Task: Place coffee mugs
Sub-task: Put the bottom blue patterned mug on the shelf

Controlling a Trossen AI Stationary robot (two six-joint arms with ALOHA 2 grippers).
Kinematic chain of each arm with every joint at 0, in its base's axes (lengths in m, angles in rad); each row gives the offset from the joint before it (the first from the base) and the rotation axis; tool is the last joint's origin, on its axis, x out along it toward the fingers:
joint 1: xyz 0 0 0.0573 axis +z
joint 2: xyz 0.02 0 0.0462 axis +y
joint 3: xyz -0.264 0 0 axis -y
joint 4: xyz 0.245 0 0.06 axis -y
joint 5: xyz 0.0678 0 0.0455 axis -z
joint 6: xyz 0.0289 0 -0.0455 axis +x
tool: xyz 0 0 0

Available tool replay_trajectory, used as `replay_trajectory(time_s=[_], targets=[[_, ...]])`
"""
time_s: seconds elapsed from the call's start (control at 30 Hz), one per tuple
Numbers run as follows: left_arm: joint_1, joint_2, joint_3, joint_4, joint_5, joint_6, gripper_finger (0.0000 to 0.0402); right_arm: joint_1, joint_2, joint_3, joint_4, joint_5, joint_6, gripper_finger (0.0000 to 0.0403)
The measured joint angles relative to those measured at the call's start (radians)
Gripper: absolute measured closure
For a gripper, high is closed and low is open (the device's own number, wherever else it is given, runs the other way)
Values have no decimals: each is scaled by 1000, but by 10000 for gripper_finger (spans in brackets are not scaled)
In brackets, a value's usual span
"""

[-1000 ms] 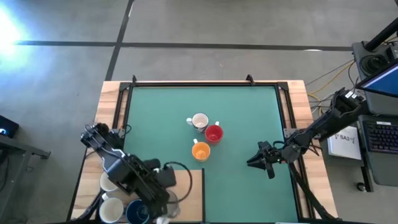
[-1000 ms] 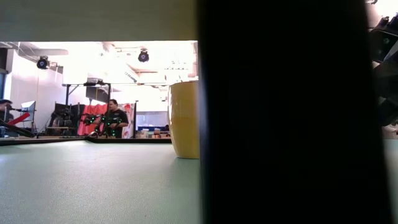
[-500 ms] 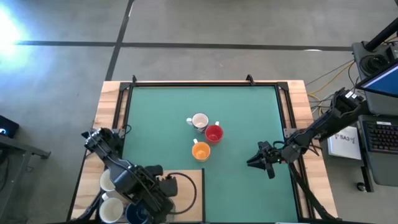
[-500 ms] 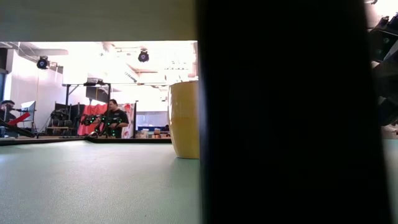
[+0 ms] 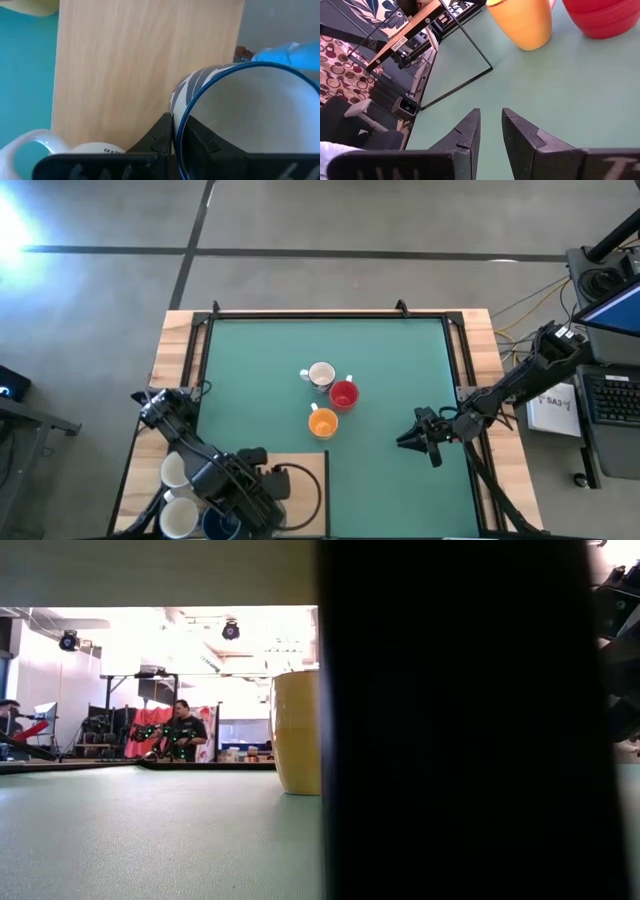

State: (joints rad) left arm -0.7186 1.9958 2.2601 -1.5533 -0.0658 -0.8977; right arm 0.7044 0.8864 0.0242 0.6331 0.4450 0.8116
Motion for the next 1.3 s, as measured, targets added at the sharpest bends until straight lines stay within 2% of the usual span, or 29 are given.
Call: replay_trajectory(time_s=[0.3, 0.67, 0.97, 1.3], targets=[[1, 7, 0, -8, 3, -31, 386, 0, 0, 0, 0, 0, 0, 335], [4, 8, 3, -19, 4, -62, 366, 0, 0, 0, 0, 0, 0, 335], [4, 7, 51, -18, 4, -92, 365, 0, 0, 0, 0, 0, 0, 335], [22, -8, 50, -18, -1, -110, 364, 0, 0, 0, 0, 0, 0, 335]])
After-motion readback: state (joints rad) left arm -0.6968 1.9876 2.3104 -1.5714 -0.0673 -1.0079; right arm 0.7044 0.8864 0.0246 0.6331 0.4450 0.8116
